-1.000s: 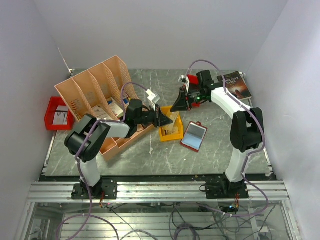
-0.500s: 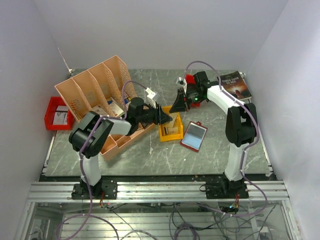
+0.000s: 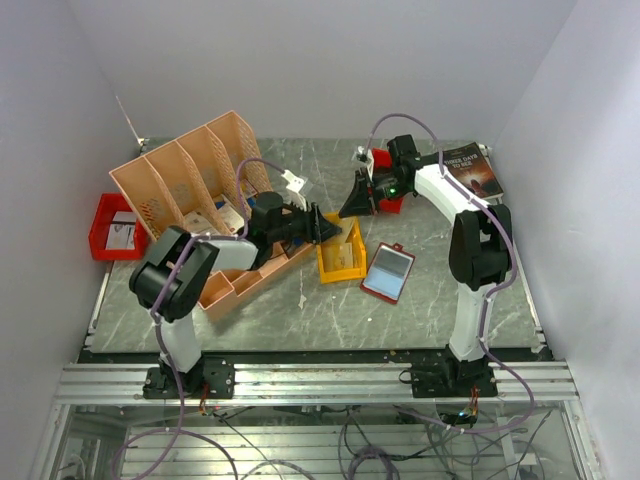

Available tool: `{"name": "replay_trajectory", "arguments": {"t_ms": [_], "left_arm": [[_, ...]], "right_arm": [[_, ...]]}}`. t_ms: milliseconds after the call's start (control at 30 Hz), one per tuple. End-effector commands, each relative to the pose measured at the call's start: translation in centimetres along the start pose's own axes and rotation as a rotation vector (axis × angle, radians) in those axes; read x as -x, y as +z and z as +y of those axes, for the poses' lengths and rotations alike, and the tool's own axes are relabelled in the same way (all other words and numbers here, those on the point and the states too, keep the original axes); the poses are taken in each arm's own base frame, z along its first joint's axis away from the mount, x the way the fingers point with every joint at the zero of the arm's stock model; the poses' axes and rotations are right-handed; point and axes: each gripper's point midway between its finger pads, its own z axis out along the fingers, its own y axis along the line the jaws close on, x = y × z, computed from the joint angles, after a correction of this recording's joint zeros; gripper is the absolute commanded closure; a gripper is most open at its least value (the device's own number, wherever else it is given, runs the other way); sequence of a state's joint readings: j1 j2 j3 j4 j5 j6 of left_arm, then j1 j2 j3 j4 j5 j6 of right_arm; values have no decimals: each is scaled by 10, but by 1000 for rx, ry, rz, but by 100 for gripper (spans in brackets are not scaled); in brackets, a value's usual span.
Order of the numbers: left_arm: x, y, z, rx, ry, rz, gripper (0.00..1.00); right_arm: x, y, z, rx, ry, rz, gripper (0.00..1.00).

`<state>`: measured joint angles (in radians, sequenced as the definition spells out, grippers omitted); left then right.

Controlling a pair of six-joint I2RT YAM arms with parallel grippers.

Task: Put the credit cards into the card holder
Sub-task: Place the credit card in the storage box, then pick up the credit card from the storage box.

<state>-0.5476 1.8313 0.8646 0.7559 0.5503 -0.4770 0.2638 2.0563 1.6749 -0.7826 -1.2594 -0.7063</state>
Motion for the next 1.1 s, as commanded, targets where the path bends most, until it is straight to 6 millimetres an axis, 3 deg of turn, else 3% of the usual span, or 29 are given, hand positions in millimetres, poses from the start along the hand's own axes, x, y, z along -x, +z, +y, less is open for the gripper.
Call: {"name": "replay_trajectory", "arguments": {"t_ms": [0,233,433,600,900,1000,1067], "left_arm": [[39,-14,-9,36,75,-121,44],[73,-44,-30,71,153,-219,42],[88,-74,-51,73,222,-283,31],[79,-77,-69,-4,215,-201,29],[57,-68,-100,-149,195,-118,31],[52,-67,-115,-209,201,-107,37],[46,-65,-122,-241,202,-83,49]], "right_arm": [[17,-7,-4,-35,-44,-2,100],[54,-20,6,-80,-112,-25,100],[79,-28,25,-89,-135,-49,100],[83,-29,54,-69,-133,-31,100],[70,-7,107,-16,-120,31,100],[71,-1,117,-3,-121,40,100],[71,2,122,4,-120,44,100]]}}
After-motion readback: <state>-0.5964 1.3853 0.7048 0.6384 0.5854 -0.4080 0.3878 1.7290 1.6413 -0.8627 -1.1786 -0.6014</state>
